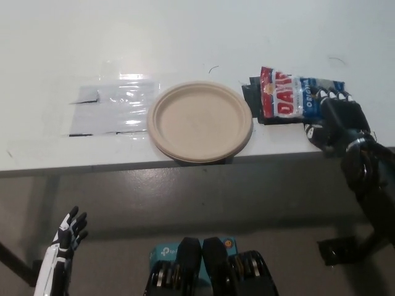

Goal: The robot picks up a small bag of sunflower seeds on the right hand side and take it to the empty plate on the left hand side then pours some sunflower seeds on to the plate.

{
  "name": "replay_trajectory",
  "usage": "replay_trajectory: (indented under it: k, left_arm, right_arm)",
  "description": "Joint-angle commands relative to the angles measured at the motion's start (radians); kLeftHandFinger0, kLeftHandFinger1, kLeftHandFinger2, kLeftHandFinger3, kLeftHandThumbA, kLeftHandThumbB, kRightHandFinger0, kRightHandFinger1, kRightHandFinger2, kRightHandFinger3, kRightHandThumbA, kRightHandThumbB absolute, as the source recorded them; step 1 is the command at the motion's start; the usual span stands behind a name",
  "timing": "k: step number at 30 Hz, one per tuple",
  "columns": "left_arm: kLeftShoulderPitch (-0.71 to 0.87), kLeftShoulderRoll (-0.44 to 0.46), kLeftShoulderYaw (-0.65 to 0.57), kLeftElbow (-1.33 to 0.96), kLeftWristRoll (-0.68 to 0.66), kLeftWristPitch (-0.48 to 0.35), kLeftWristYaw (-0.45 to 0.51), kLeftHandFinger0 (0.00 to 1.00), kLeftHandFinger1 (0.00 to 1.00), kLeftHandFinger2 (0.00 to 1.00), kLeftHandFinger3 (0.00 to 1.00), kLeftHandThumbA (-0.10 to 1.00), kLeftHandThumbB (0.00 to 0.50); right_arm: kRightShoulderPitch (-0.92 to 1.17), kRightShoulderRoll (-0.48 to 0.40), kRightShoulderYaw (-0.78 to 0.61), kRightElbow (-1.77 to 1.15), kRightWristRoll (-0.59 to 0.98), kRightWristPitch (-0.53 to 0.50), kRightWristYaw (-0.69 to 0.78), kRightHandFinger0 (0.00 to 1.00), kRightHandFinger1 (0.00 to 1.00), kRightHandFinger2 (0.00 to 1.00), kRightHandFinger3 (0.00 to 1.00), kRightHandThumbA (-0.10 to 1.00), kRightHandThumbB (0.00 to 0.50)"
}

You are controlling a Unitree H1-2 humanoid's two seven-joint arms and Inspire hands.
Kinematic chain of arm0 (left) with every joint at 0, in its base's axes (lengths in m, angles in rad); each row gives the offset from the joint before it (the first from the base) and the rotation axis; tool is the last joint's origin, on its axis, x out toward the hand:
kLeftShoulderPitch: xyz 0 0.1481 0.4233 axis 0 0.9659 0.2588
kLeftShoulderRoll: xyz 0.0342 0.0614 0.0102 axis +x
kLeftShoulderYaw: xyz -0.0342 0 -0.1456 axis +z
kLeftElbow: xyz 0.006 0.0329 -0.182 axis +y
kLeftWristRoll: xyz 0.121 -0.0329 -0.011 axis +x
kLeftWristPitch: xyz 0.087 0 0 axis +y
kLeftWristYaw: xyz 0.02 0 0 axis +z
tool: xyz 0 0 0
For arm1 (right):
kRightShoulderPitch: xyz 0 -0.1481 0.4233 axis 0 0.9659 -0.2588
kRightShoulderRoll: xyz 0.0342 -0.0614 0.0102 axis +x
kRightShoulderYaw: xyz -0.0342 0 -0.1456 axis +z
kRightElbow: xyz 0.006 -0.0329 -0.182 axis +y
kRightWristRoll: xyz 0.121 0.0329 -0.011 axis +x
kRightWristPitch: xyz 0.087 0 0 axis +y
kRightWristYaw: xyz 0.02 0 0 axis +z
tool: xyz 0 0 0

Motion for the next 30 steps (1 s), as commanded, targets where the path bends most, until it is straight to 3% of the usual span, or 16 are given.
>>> replay_trajectory:
  k: [1, 2, 4, 5, 8, 11, 12, 13, 14, 15, 16, 17, 18, 20, 24, 30]
  left_arm:
    - [0.020, 0.014, 0.002, -0.029, -0.018, -0.048, -0.019, 1.00, 1.00, 1.00, 1.00, 1.00, 0.041]
    - [0.023, 0.012, 0.002, -0.032, -0.020, -0.051, -0.018, 1.00, 1.00, 1.00, 1.00, 1.00, 0.049]
    - [0.030, 0.006, 0.004, -0.038, -0.025, -0.051, -0.016, 1.00, 1.00, 1.00, 1.00, 1.00, 0.053]
    - [0.029, 0.007, 0.003, -0.044, -0.031, -0.044, -0.019, 1.00, 1.00, 1.00, 1.00, 1.00, 0.056]
    - [0.017, 0.013, 0.005, -0.049, -0.037, -0.033, -0.021, 1.00, 1.00, 1.00, 1.00, 1.00, 0.042]
    - [0.007, 0.020, 0.009, -0.042, -0.055, -0.045, -0.028, 1.00, 1.00, 1.00, 1.00, 1.00, 0.037]
    - [0.009, 0.021, 0.011, -0.043, -0.050, -0.048, -0.026, 1.00, 1.00, 1.00, 1.00, 1.00, 0.035]
    - [0.010, 0.021, 0.014, -0.046, -0.049, -0.047, -0.024, 1.00, 1.00, 1.00, 1.00, 1.00, 0.046]
    - [0.012, 0.020, 0.015, -0.047, -0.049, -0.047, -0.023, 1.00, 1.00, 1.00, 1.00, 1.00, 0.057]
    - [0.015, 0.020, 0.017, -0.048, -0.049, -0.048, -0.022, 1.00, 1.00, 1.00, 1.00, 1.00, 0.058]
    - [0.019, 0.018, 0.018, -0.050, -0.043, -0.048, -0.019, 1.00, 1.00, 1.00, 1.00, 1.00, 0.056]
    - [0.021, 0.017, 0.018, -0.048, -0.048, -0.051, -0.021, 1.00, 1.00, 1.00, 1.00, 1.00, 0.056]
    - [0.025, 0.019, 0.020, -0.049, -0.054, -0.052, -0.024, 1.00, 1.00, 1.00, 1.00, 1.00, 0.053]
    - [0.028, 0.020, 0.021, -0.051, -0.056, -0.046, -0.026, 1.00, 1.00, 1.00, 1.00, 1.00, 0.076]
    - [0.029, 0.022, 0.021, -0.050, -0.043, -0.047, -0.024, 1.00, 1.00, 1.00, 1.00, 1.00, 0.064]
    - [0.025, 0.020, 0.022, -0.048, -0.045, -0.042, -0.024, 1.00, 1.00, 1.00, 1.00, 1.00, 0.073]
  right_arm:
    - [-0.135, 0.060, 0.116, 0.312, -0.100, -0.060, -0.344, 0.04, 0.16, 0.40, 0.65, -0.06, 0.336]
    - [-0.139, 0.061, 0.139, 0.335, -0.113, -0.070, -0.376, 0.00, 0.01, 0.13, 0.35, -0.10, 0.284]
    - [-0.146, 0.065, 0.142, 0.376, -0.084, -0.105, -0.363, 0.00, 0.00, 0.05, 0.21, -0.10, 0.268]
    - [-0.152, 0.065, 0.145, 0.385, -0.075, -0.115, -0.362, 0.00, 0.00, 0.07, 0.18, -0.10, 0.235]
    - [-0.173, 0.069, 0.165, 0.407, -0.061, -0.130, -0.360, 0.00, 0.00, 0.10, 0.20, -0.10, 0.262]
    - [-0.190, 0.074, 0.179, 0.422, -0.040, -0.183, -0.396, 0.00, 0.00, 0.05, 0.15, -0.10, 0.202]
    - [-0.193, 0.077, 0.183, 0.424, -0.037, -0.187, -0.401, 0.00, 0.15, 0.39, 0.25, -0.10, 0.206]
    - [-0.193, 0.083, 0.178, 0.425, -0.029, -0.197, -0.410, 0.00, 0.22, 0.55, 0.25, -0.10, 0.208]
    - [-0.192, 0.085, 0.178, 0.427, -0.022, -0.207, -0.421, 0.00, 0.29, 0.74, 0.41, -0.10, 0.203]
    - [-0.191, 0.089, 0.179, 0.428, -0.020, -0.216, -0.430, 0.00, 0.30, 0.80, 0.51, -0.10, 0.200]
    - [-0.189, 0.091, 0.172, 0.427, -0.011, -0.235, -0.433, 0.00, 0.27, 0.80, 0.71, -0.10, 0.172]
    - [-0.186, 0.093, 0.171, 0.427, -0.008, -0.253, -0.441, 0.00, 0.24, 0.77, 0.83, -0.10, 0.160]
    - [-0.181, 0.099, 0.162, 0.429, 0.003, -0.261, -0.452, 0.00, 0.22, 0.76, 0.88, -0.10, 0.182]
    - [-0.175, 0.103, 0.149, 0.430, 0.019, -0.287, -0.460, 0.00, 0.22, 0.78, 0.89, -0.10, 0.182]
    - [-0.168, 0.103, 0.143, 0.430, 0.030, -0.314, -0.480, 0.00, 0.19, 0.73, 0.87, -0.10, 0.193]
    - [-0.166, 0.098, 0.133, 0.423, 0.040, -0.378, -0.552, 0.00, 0.20, 0.79, 0.84, -0.10, 0.187]
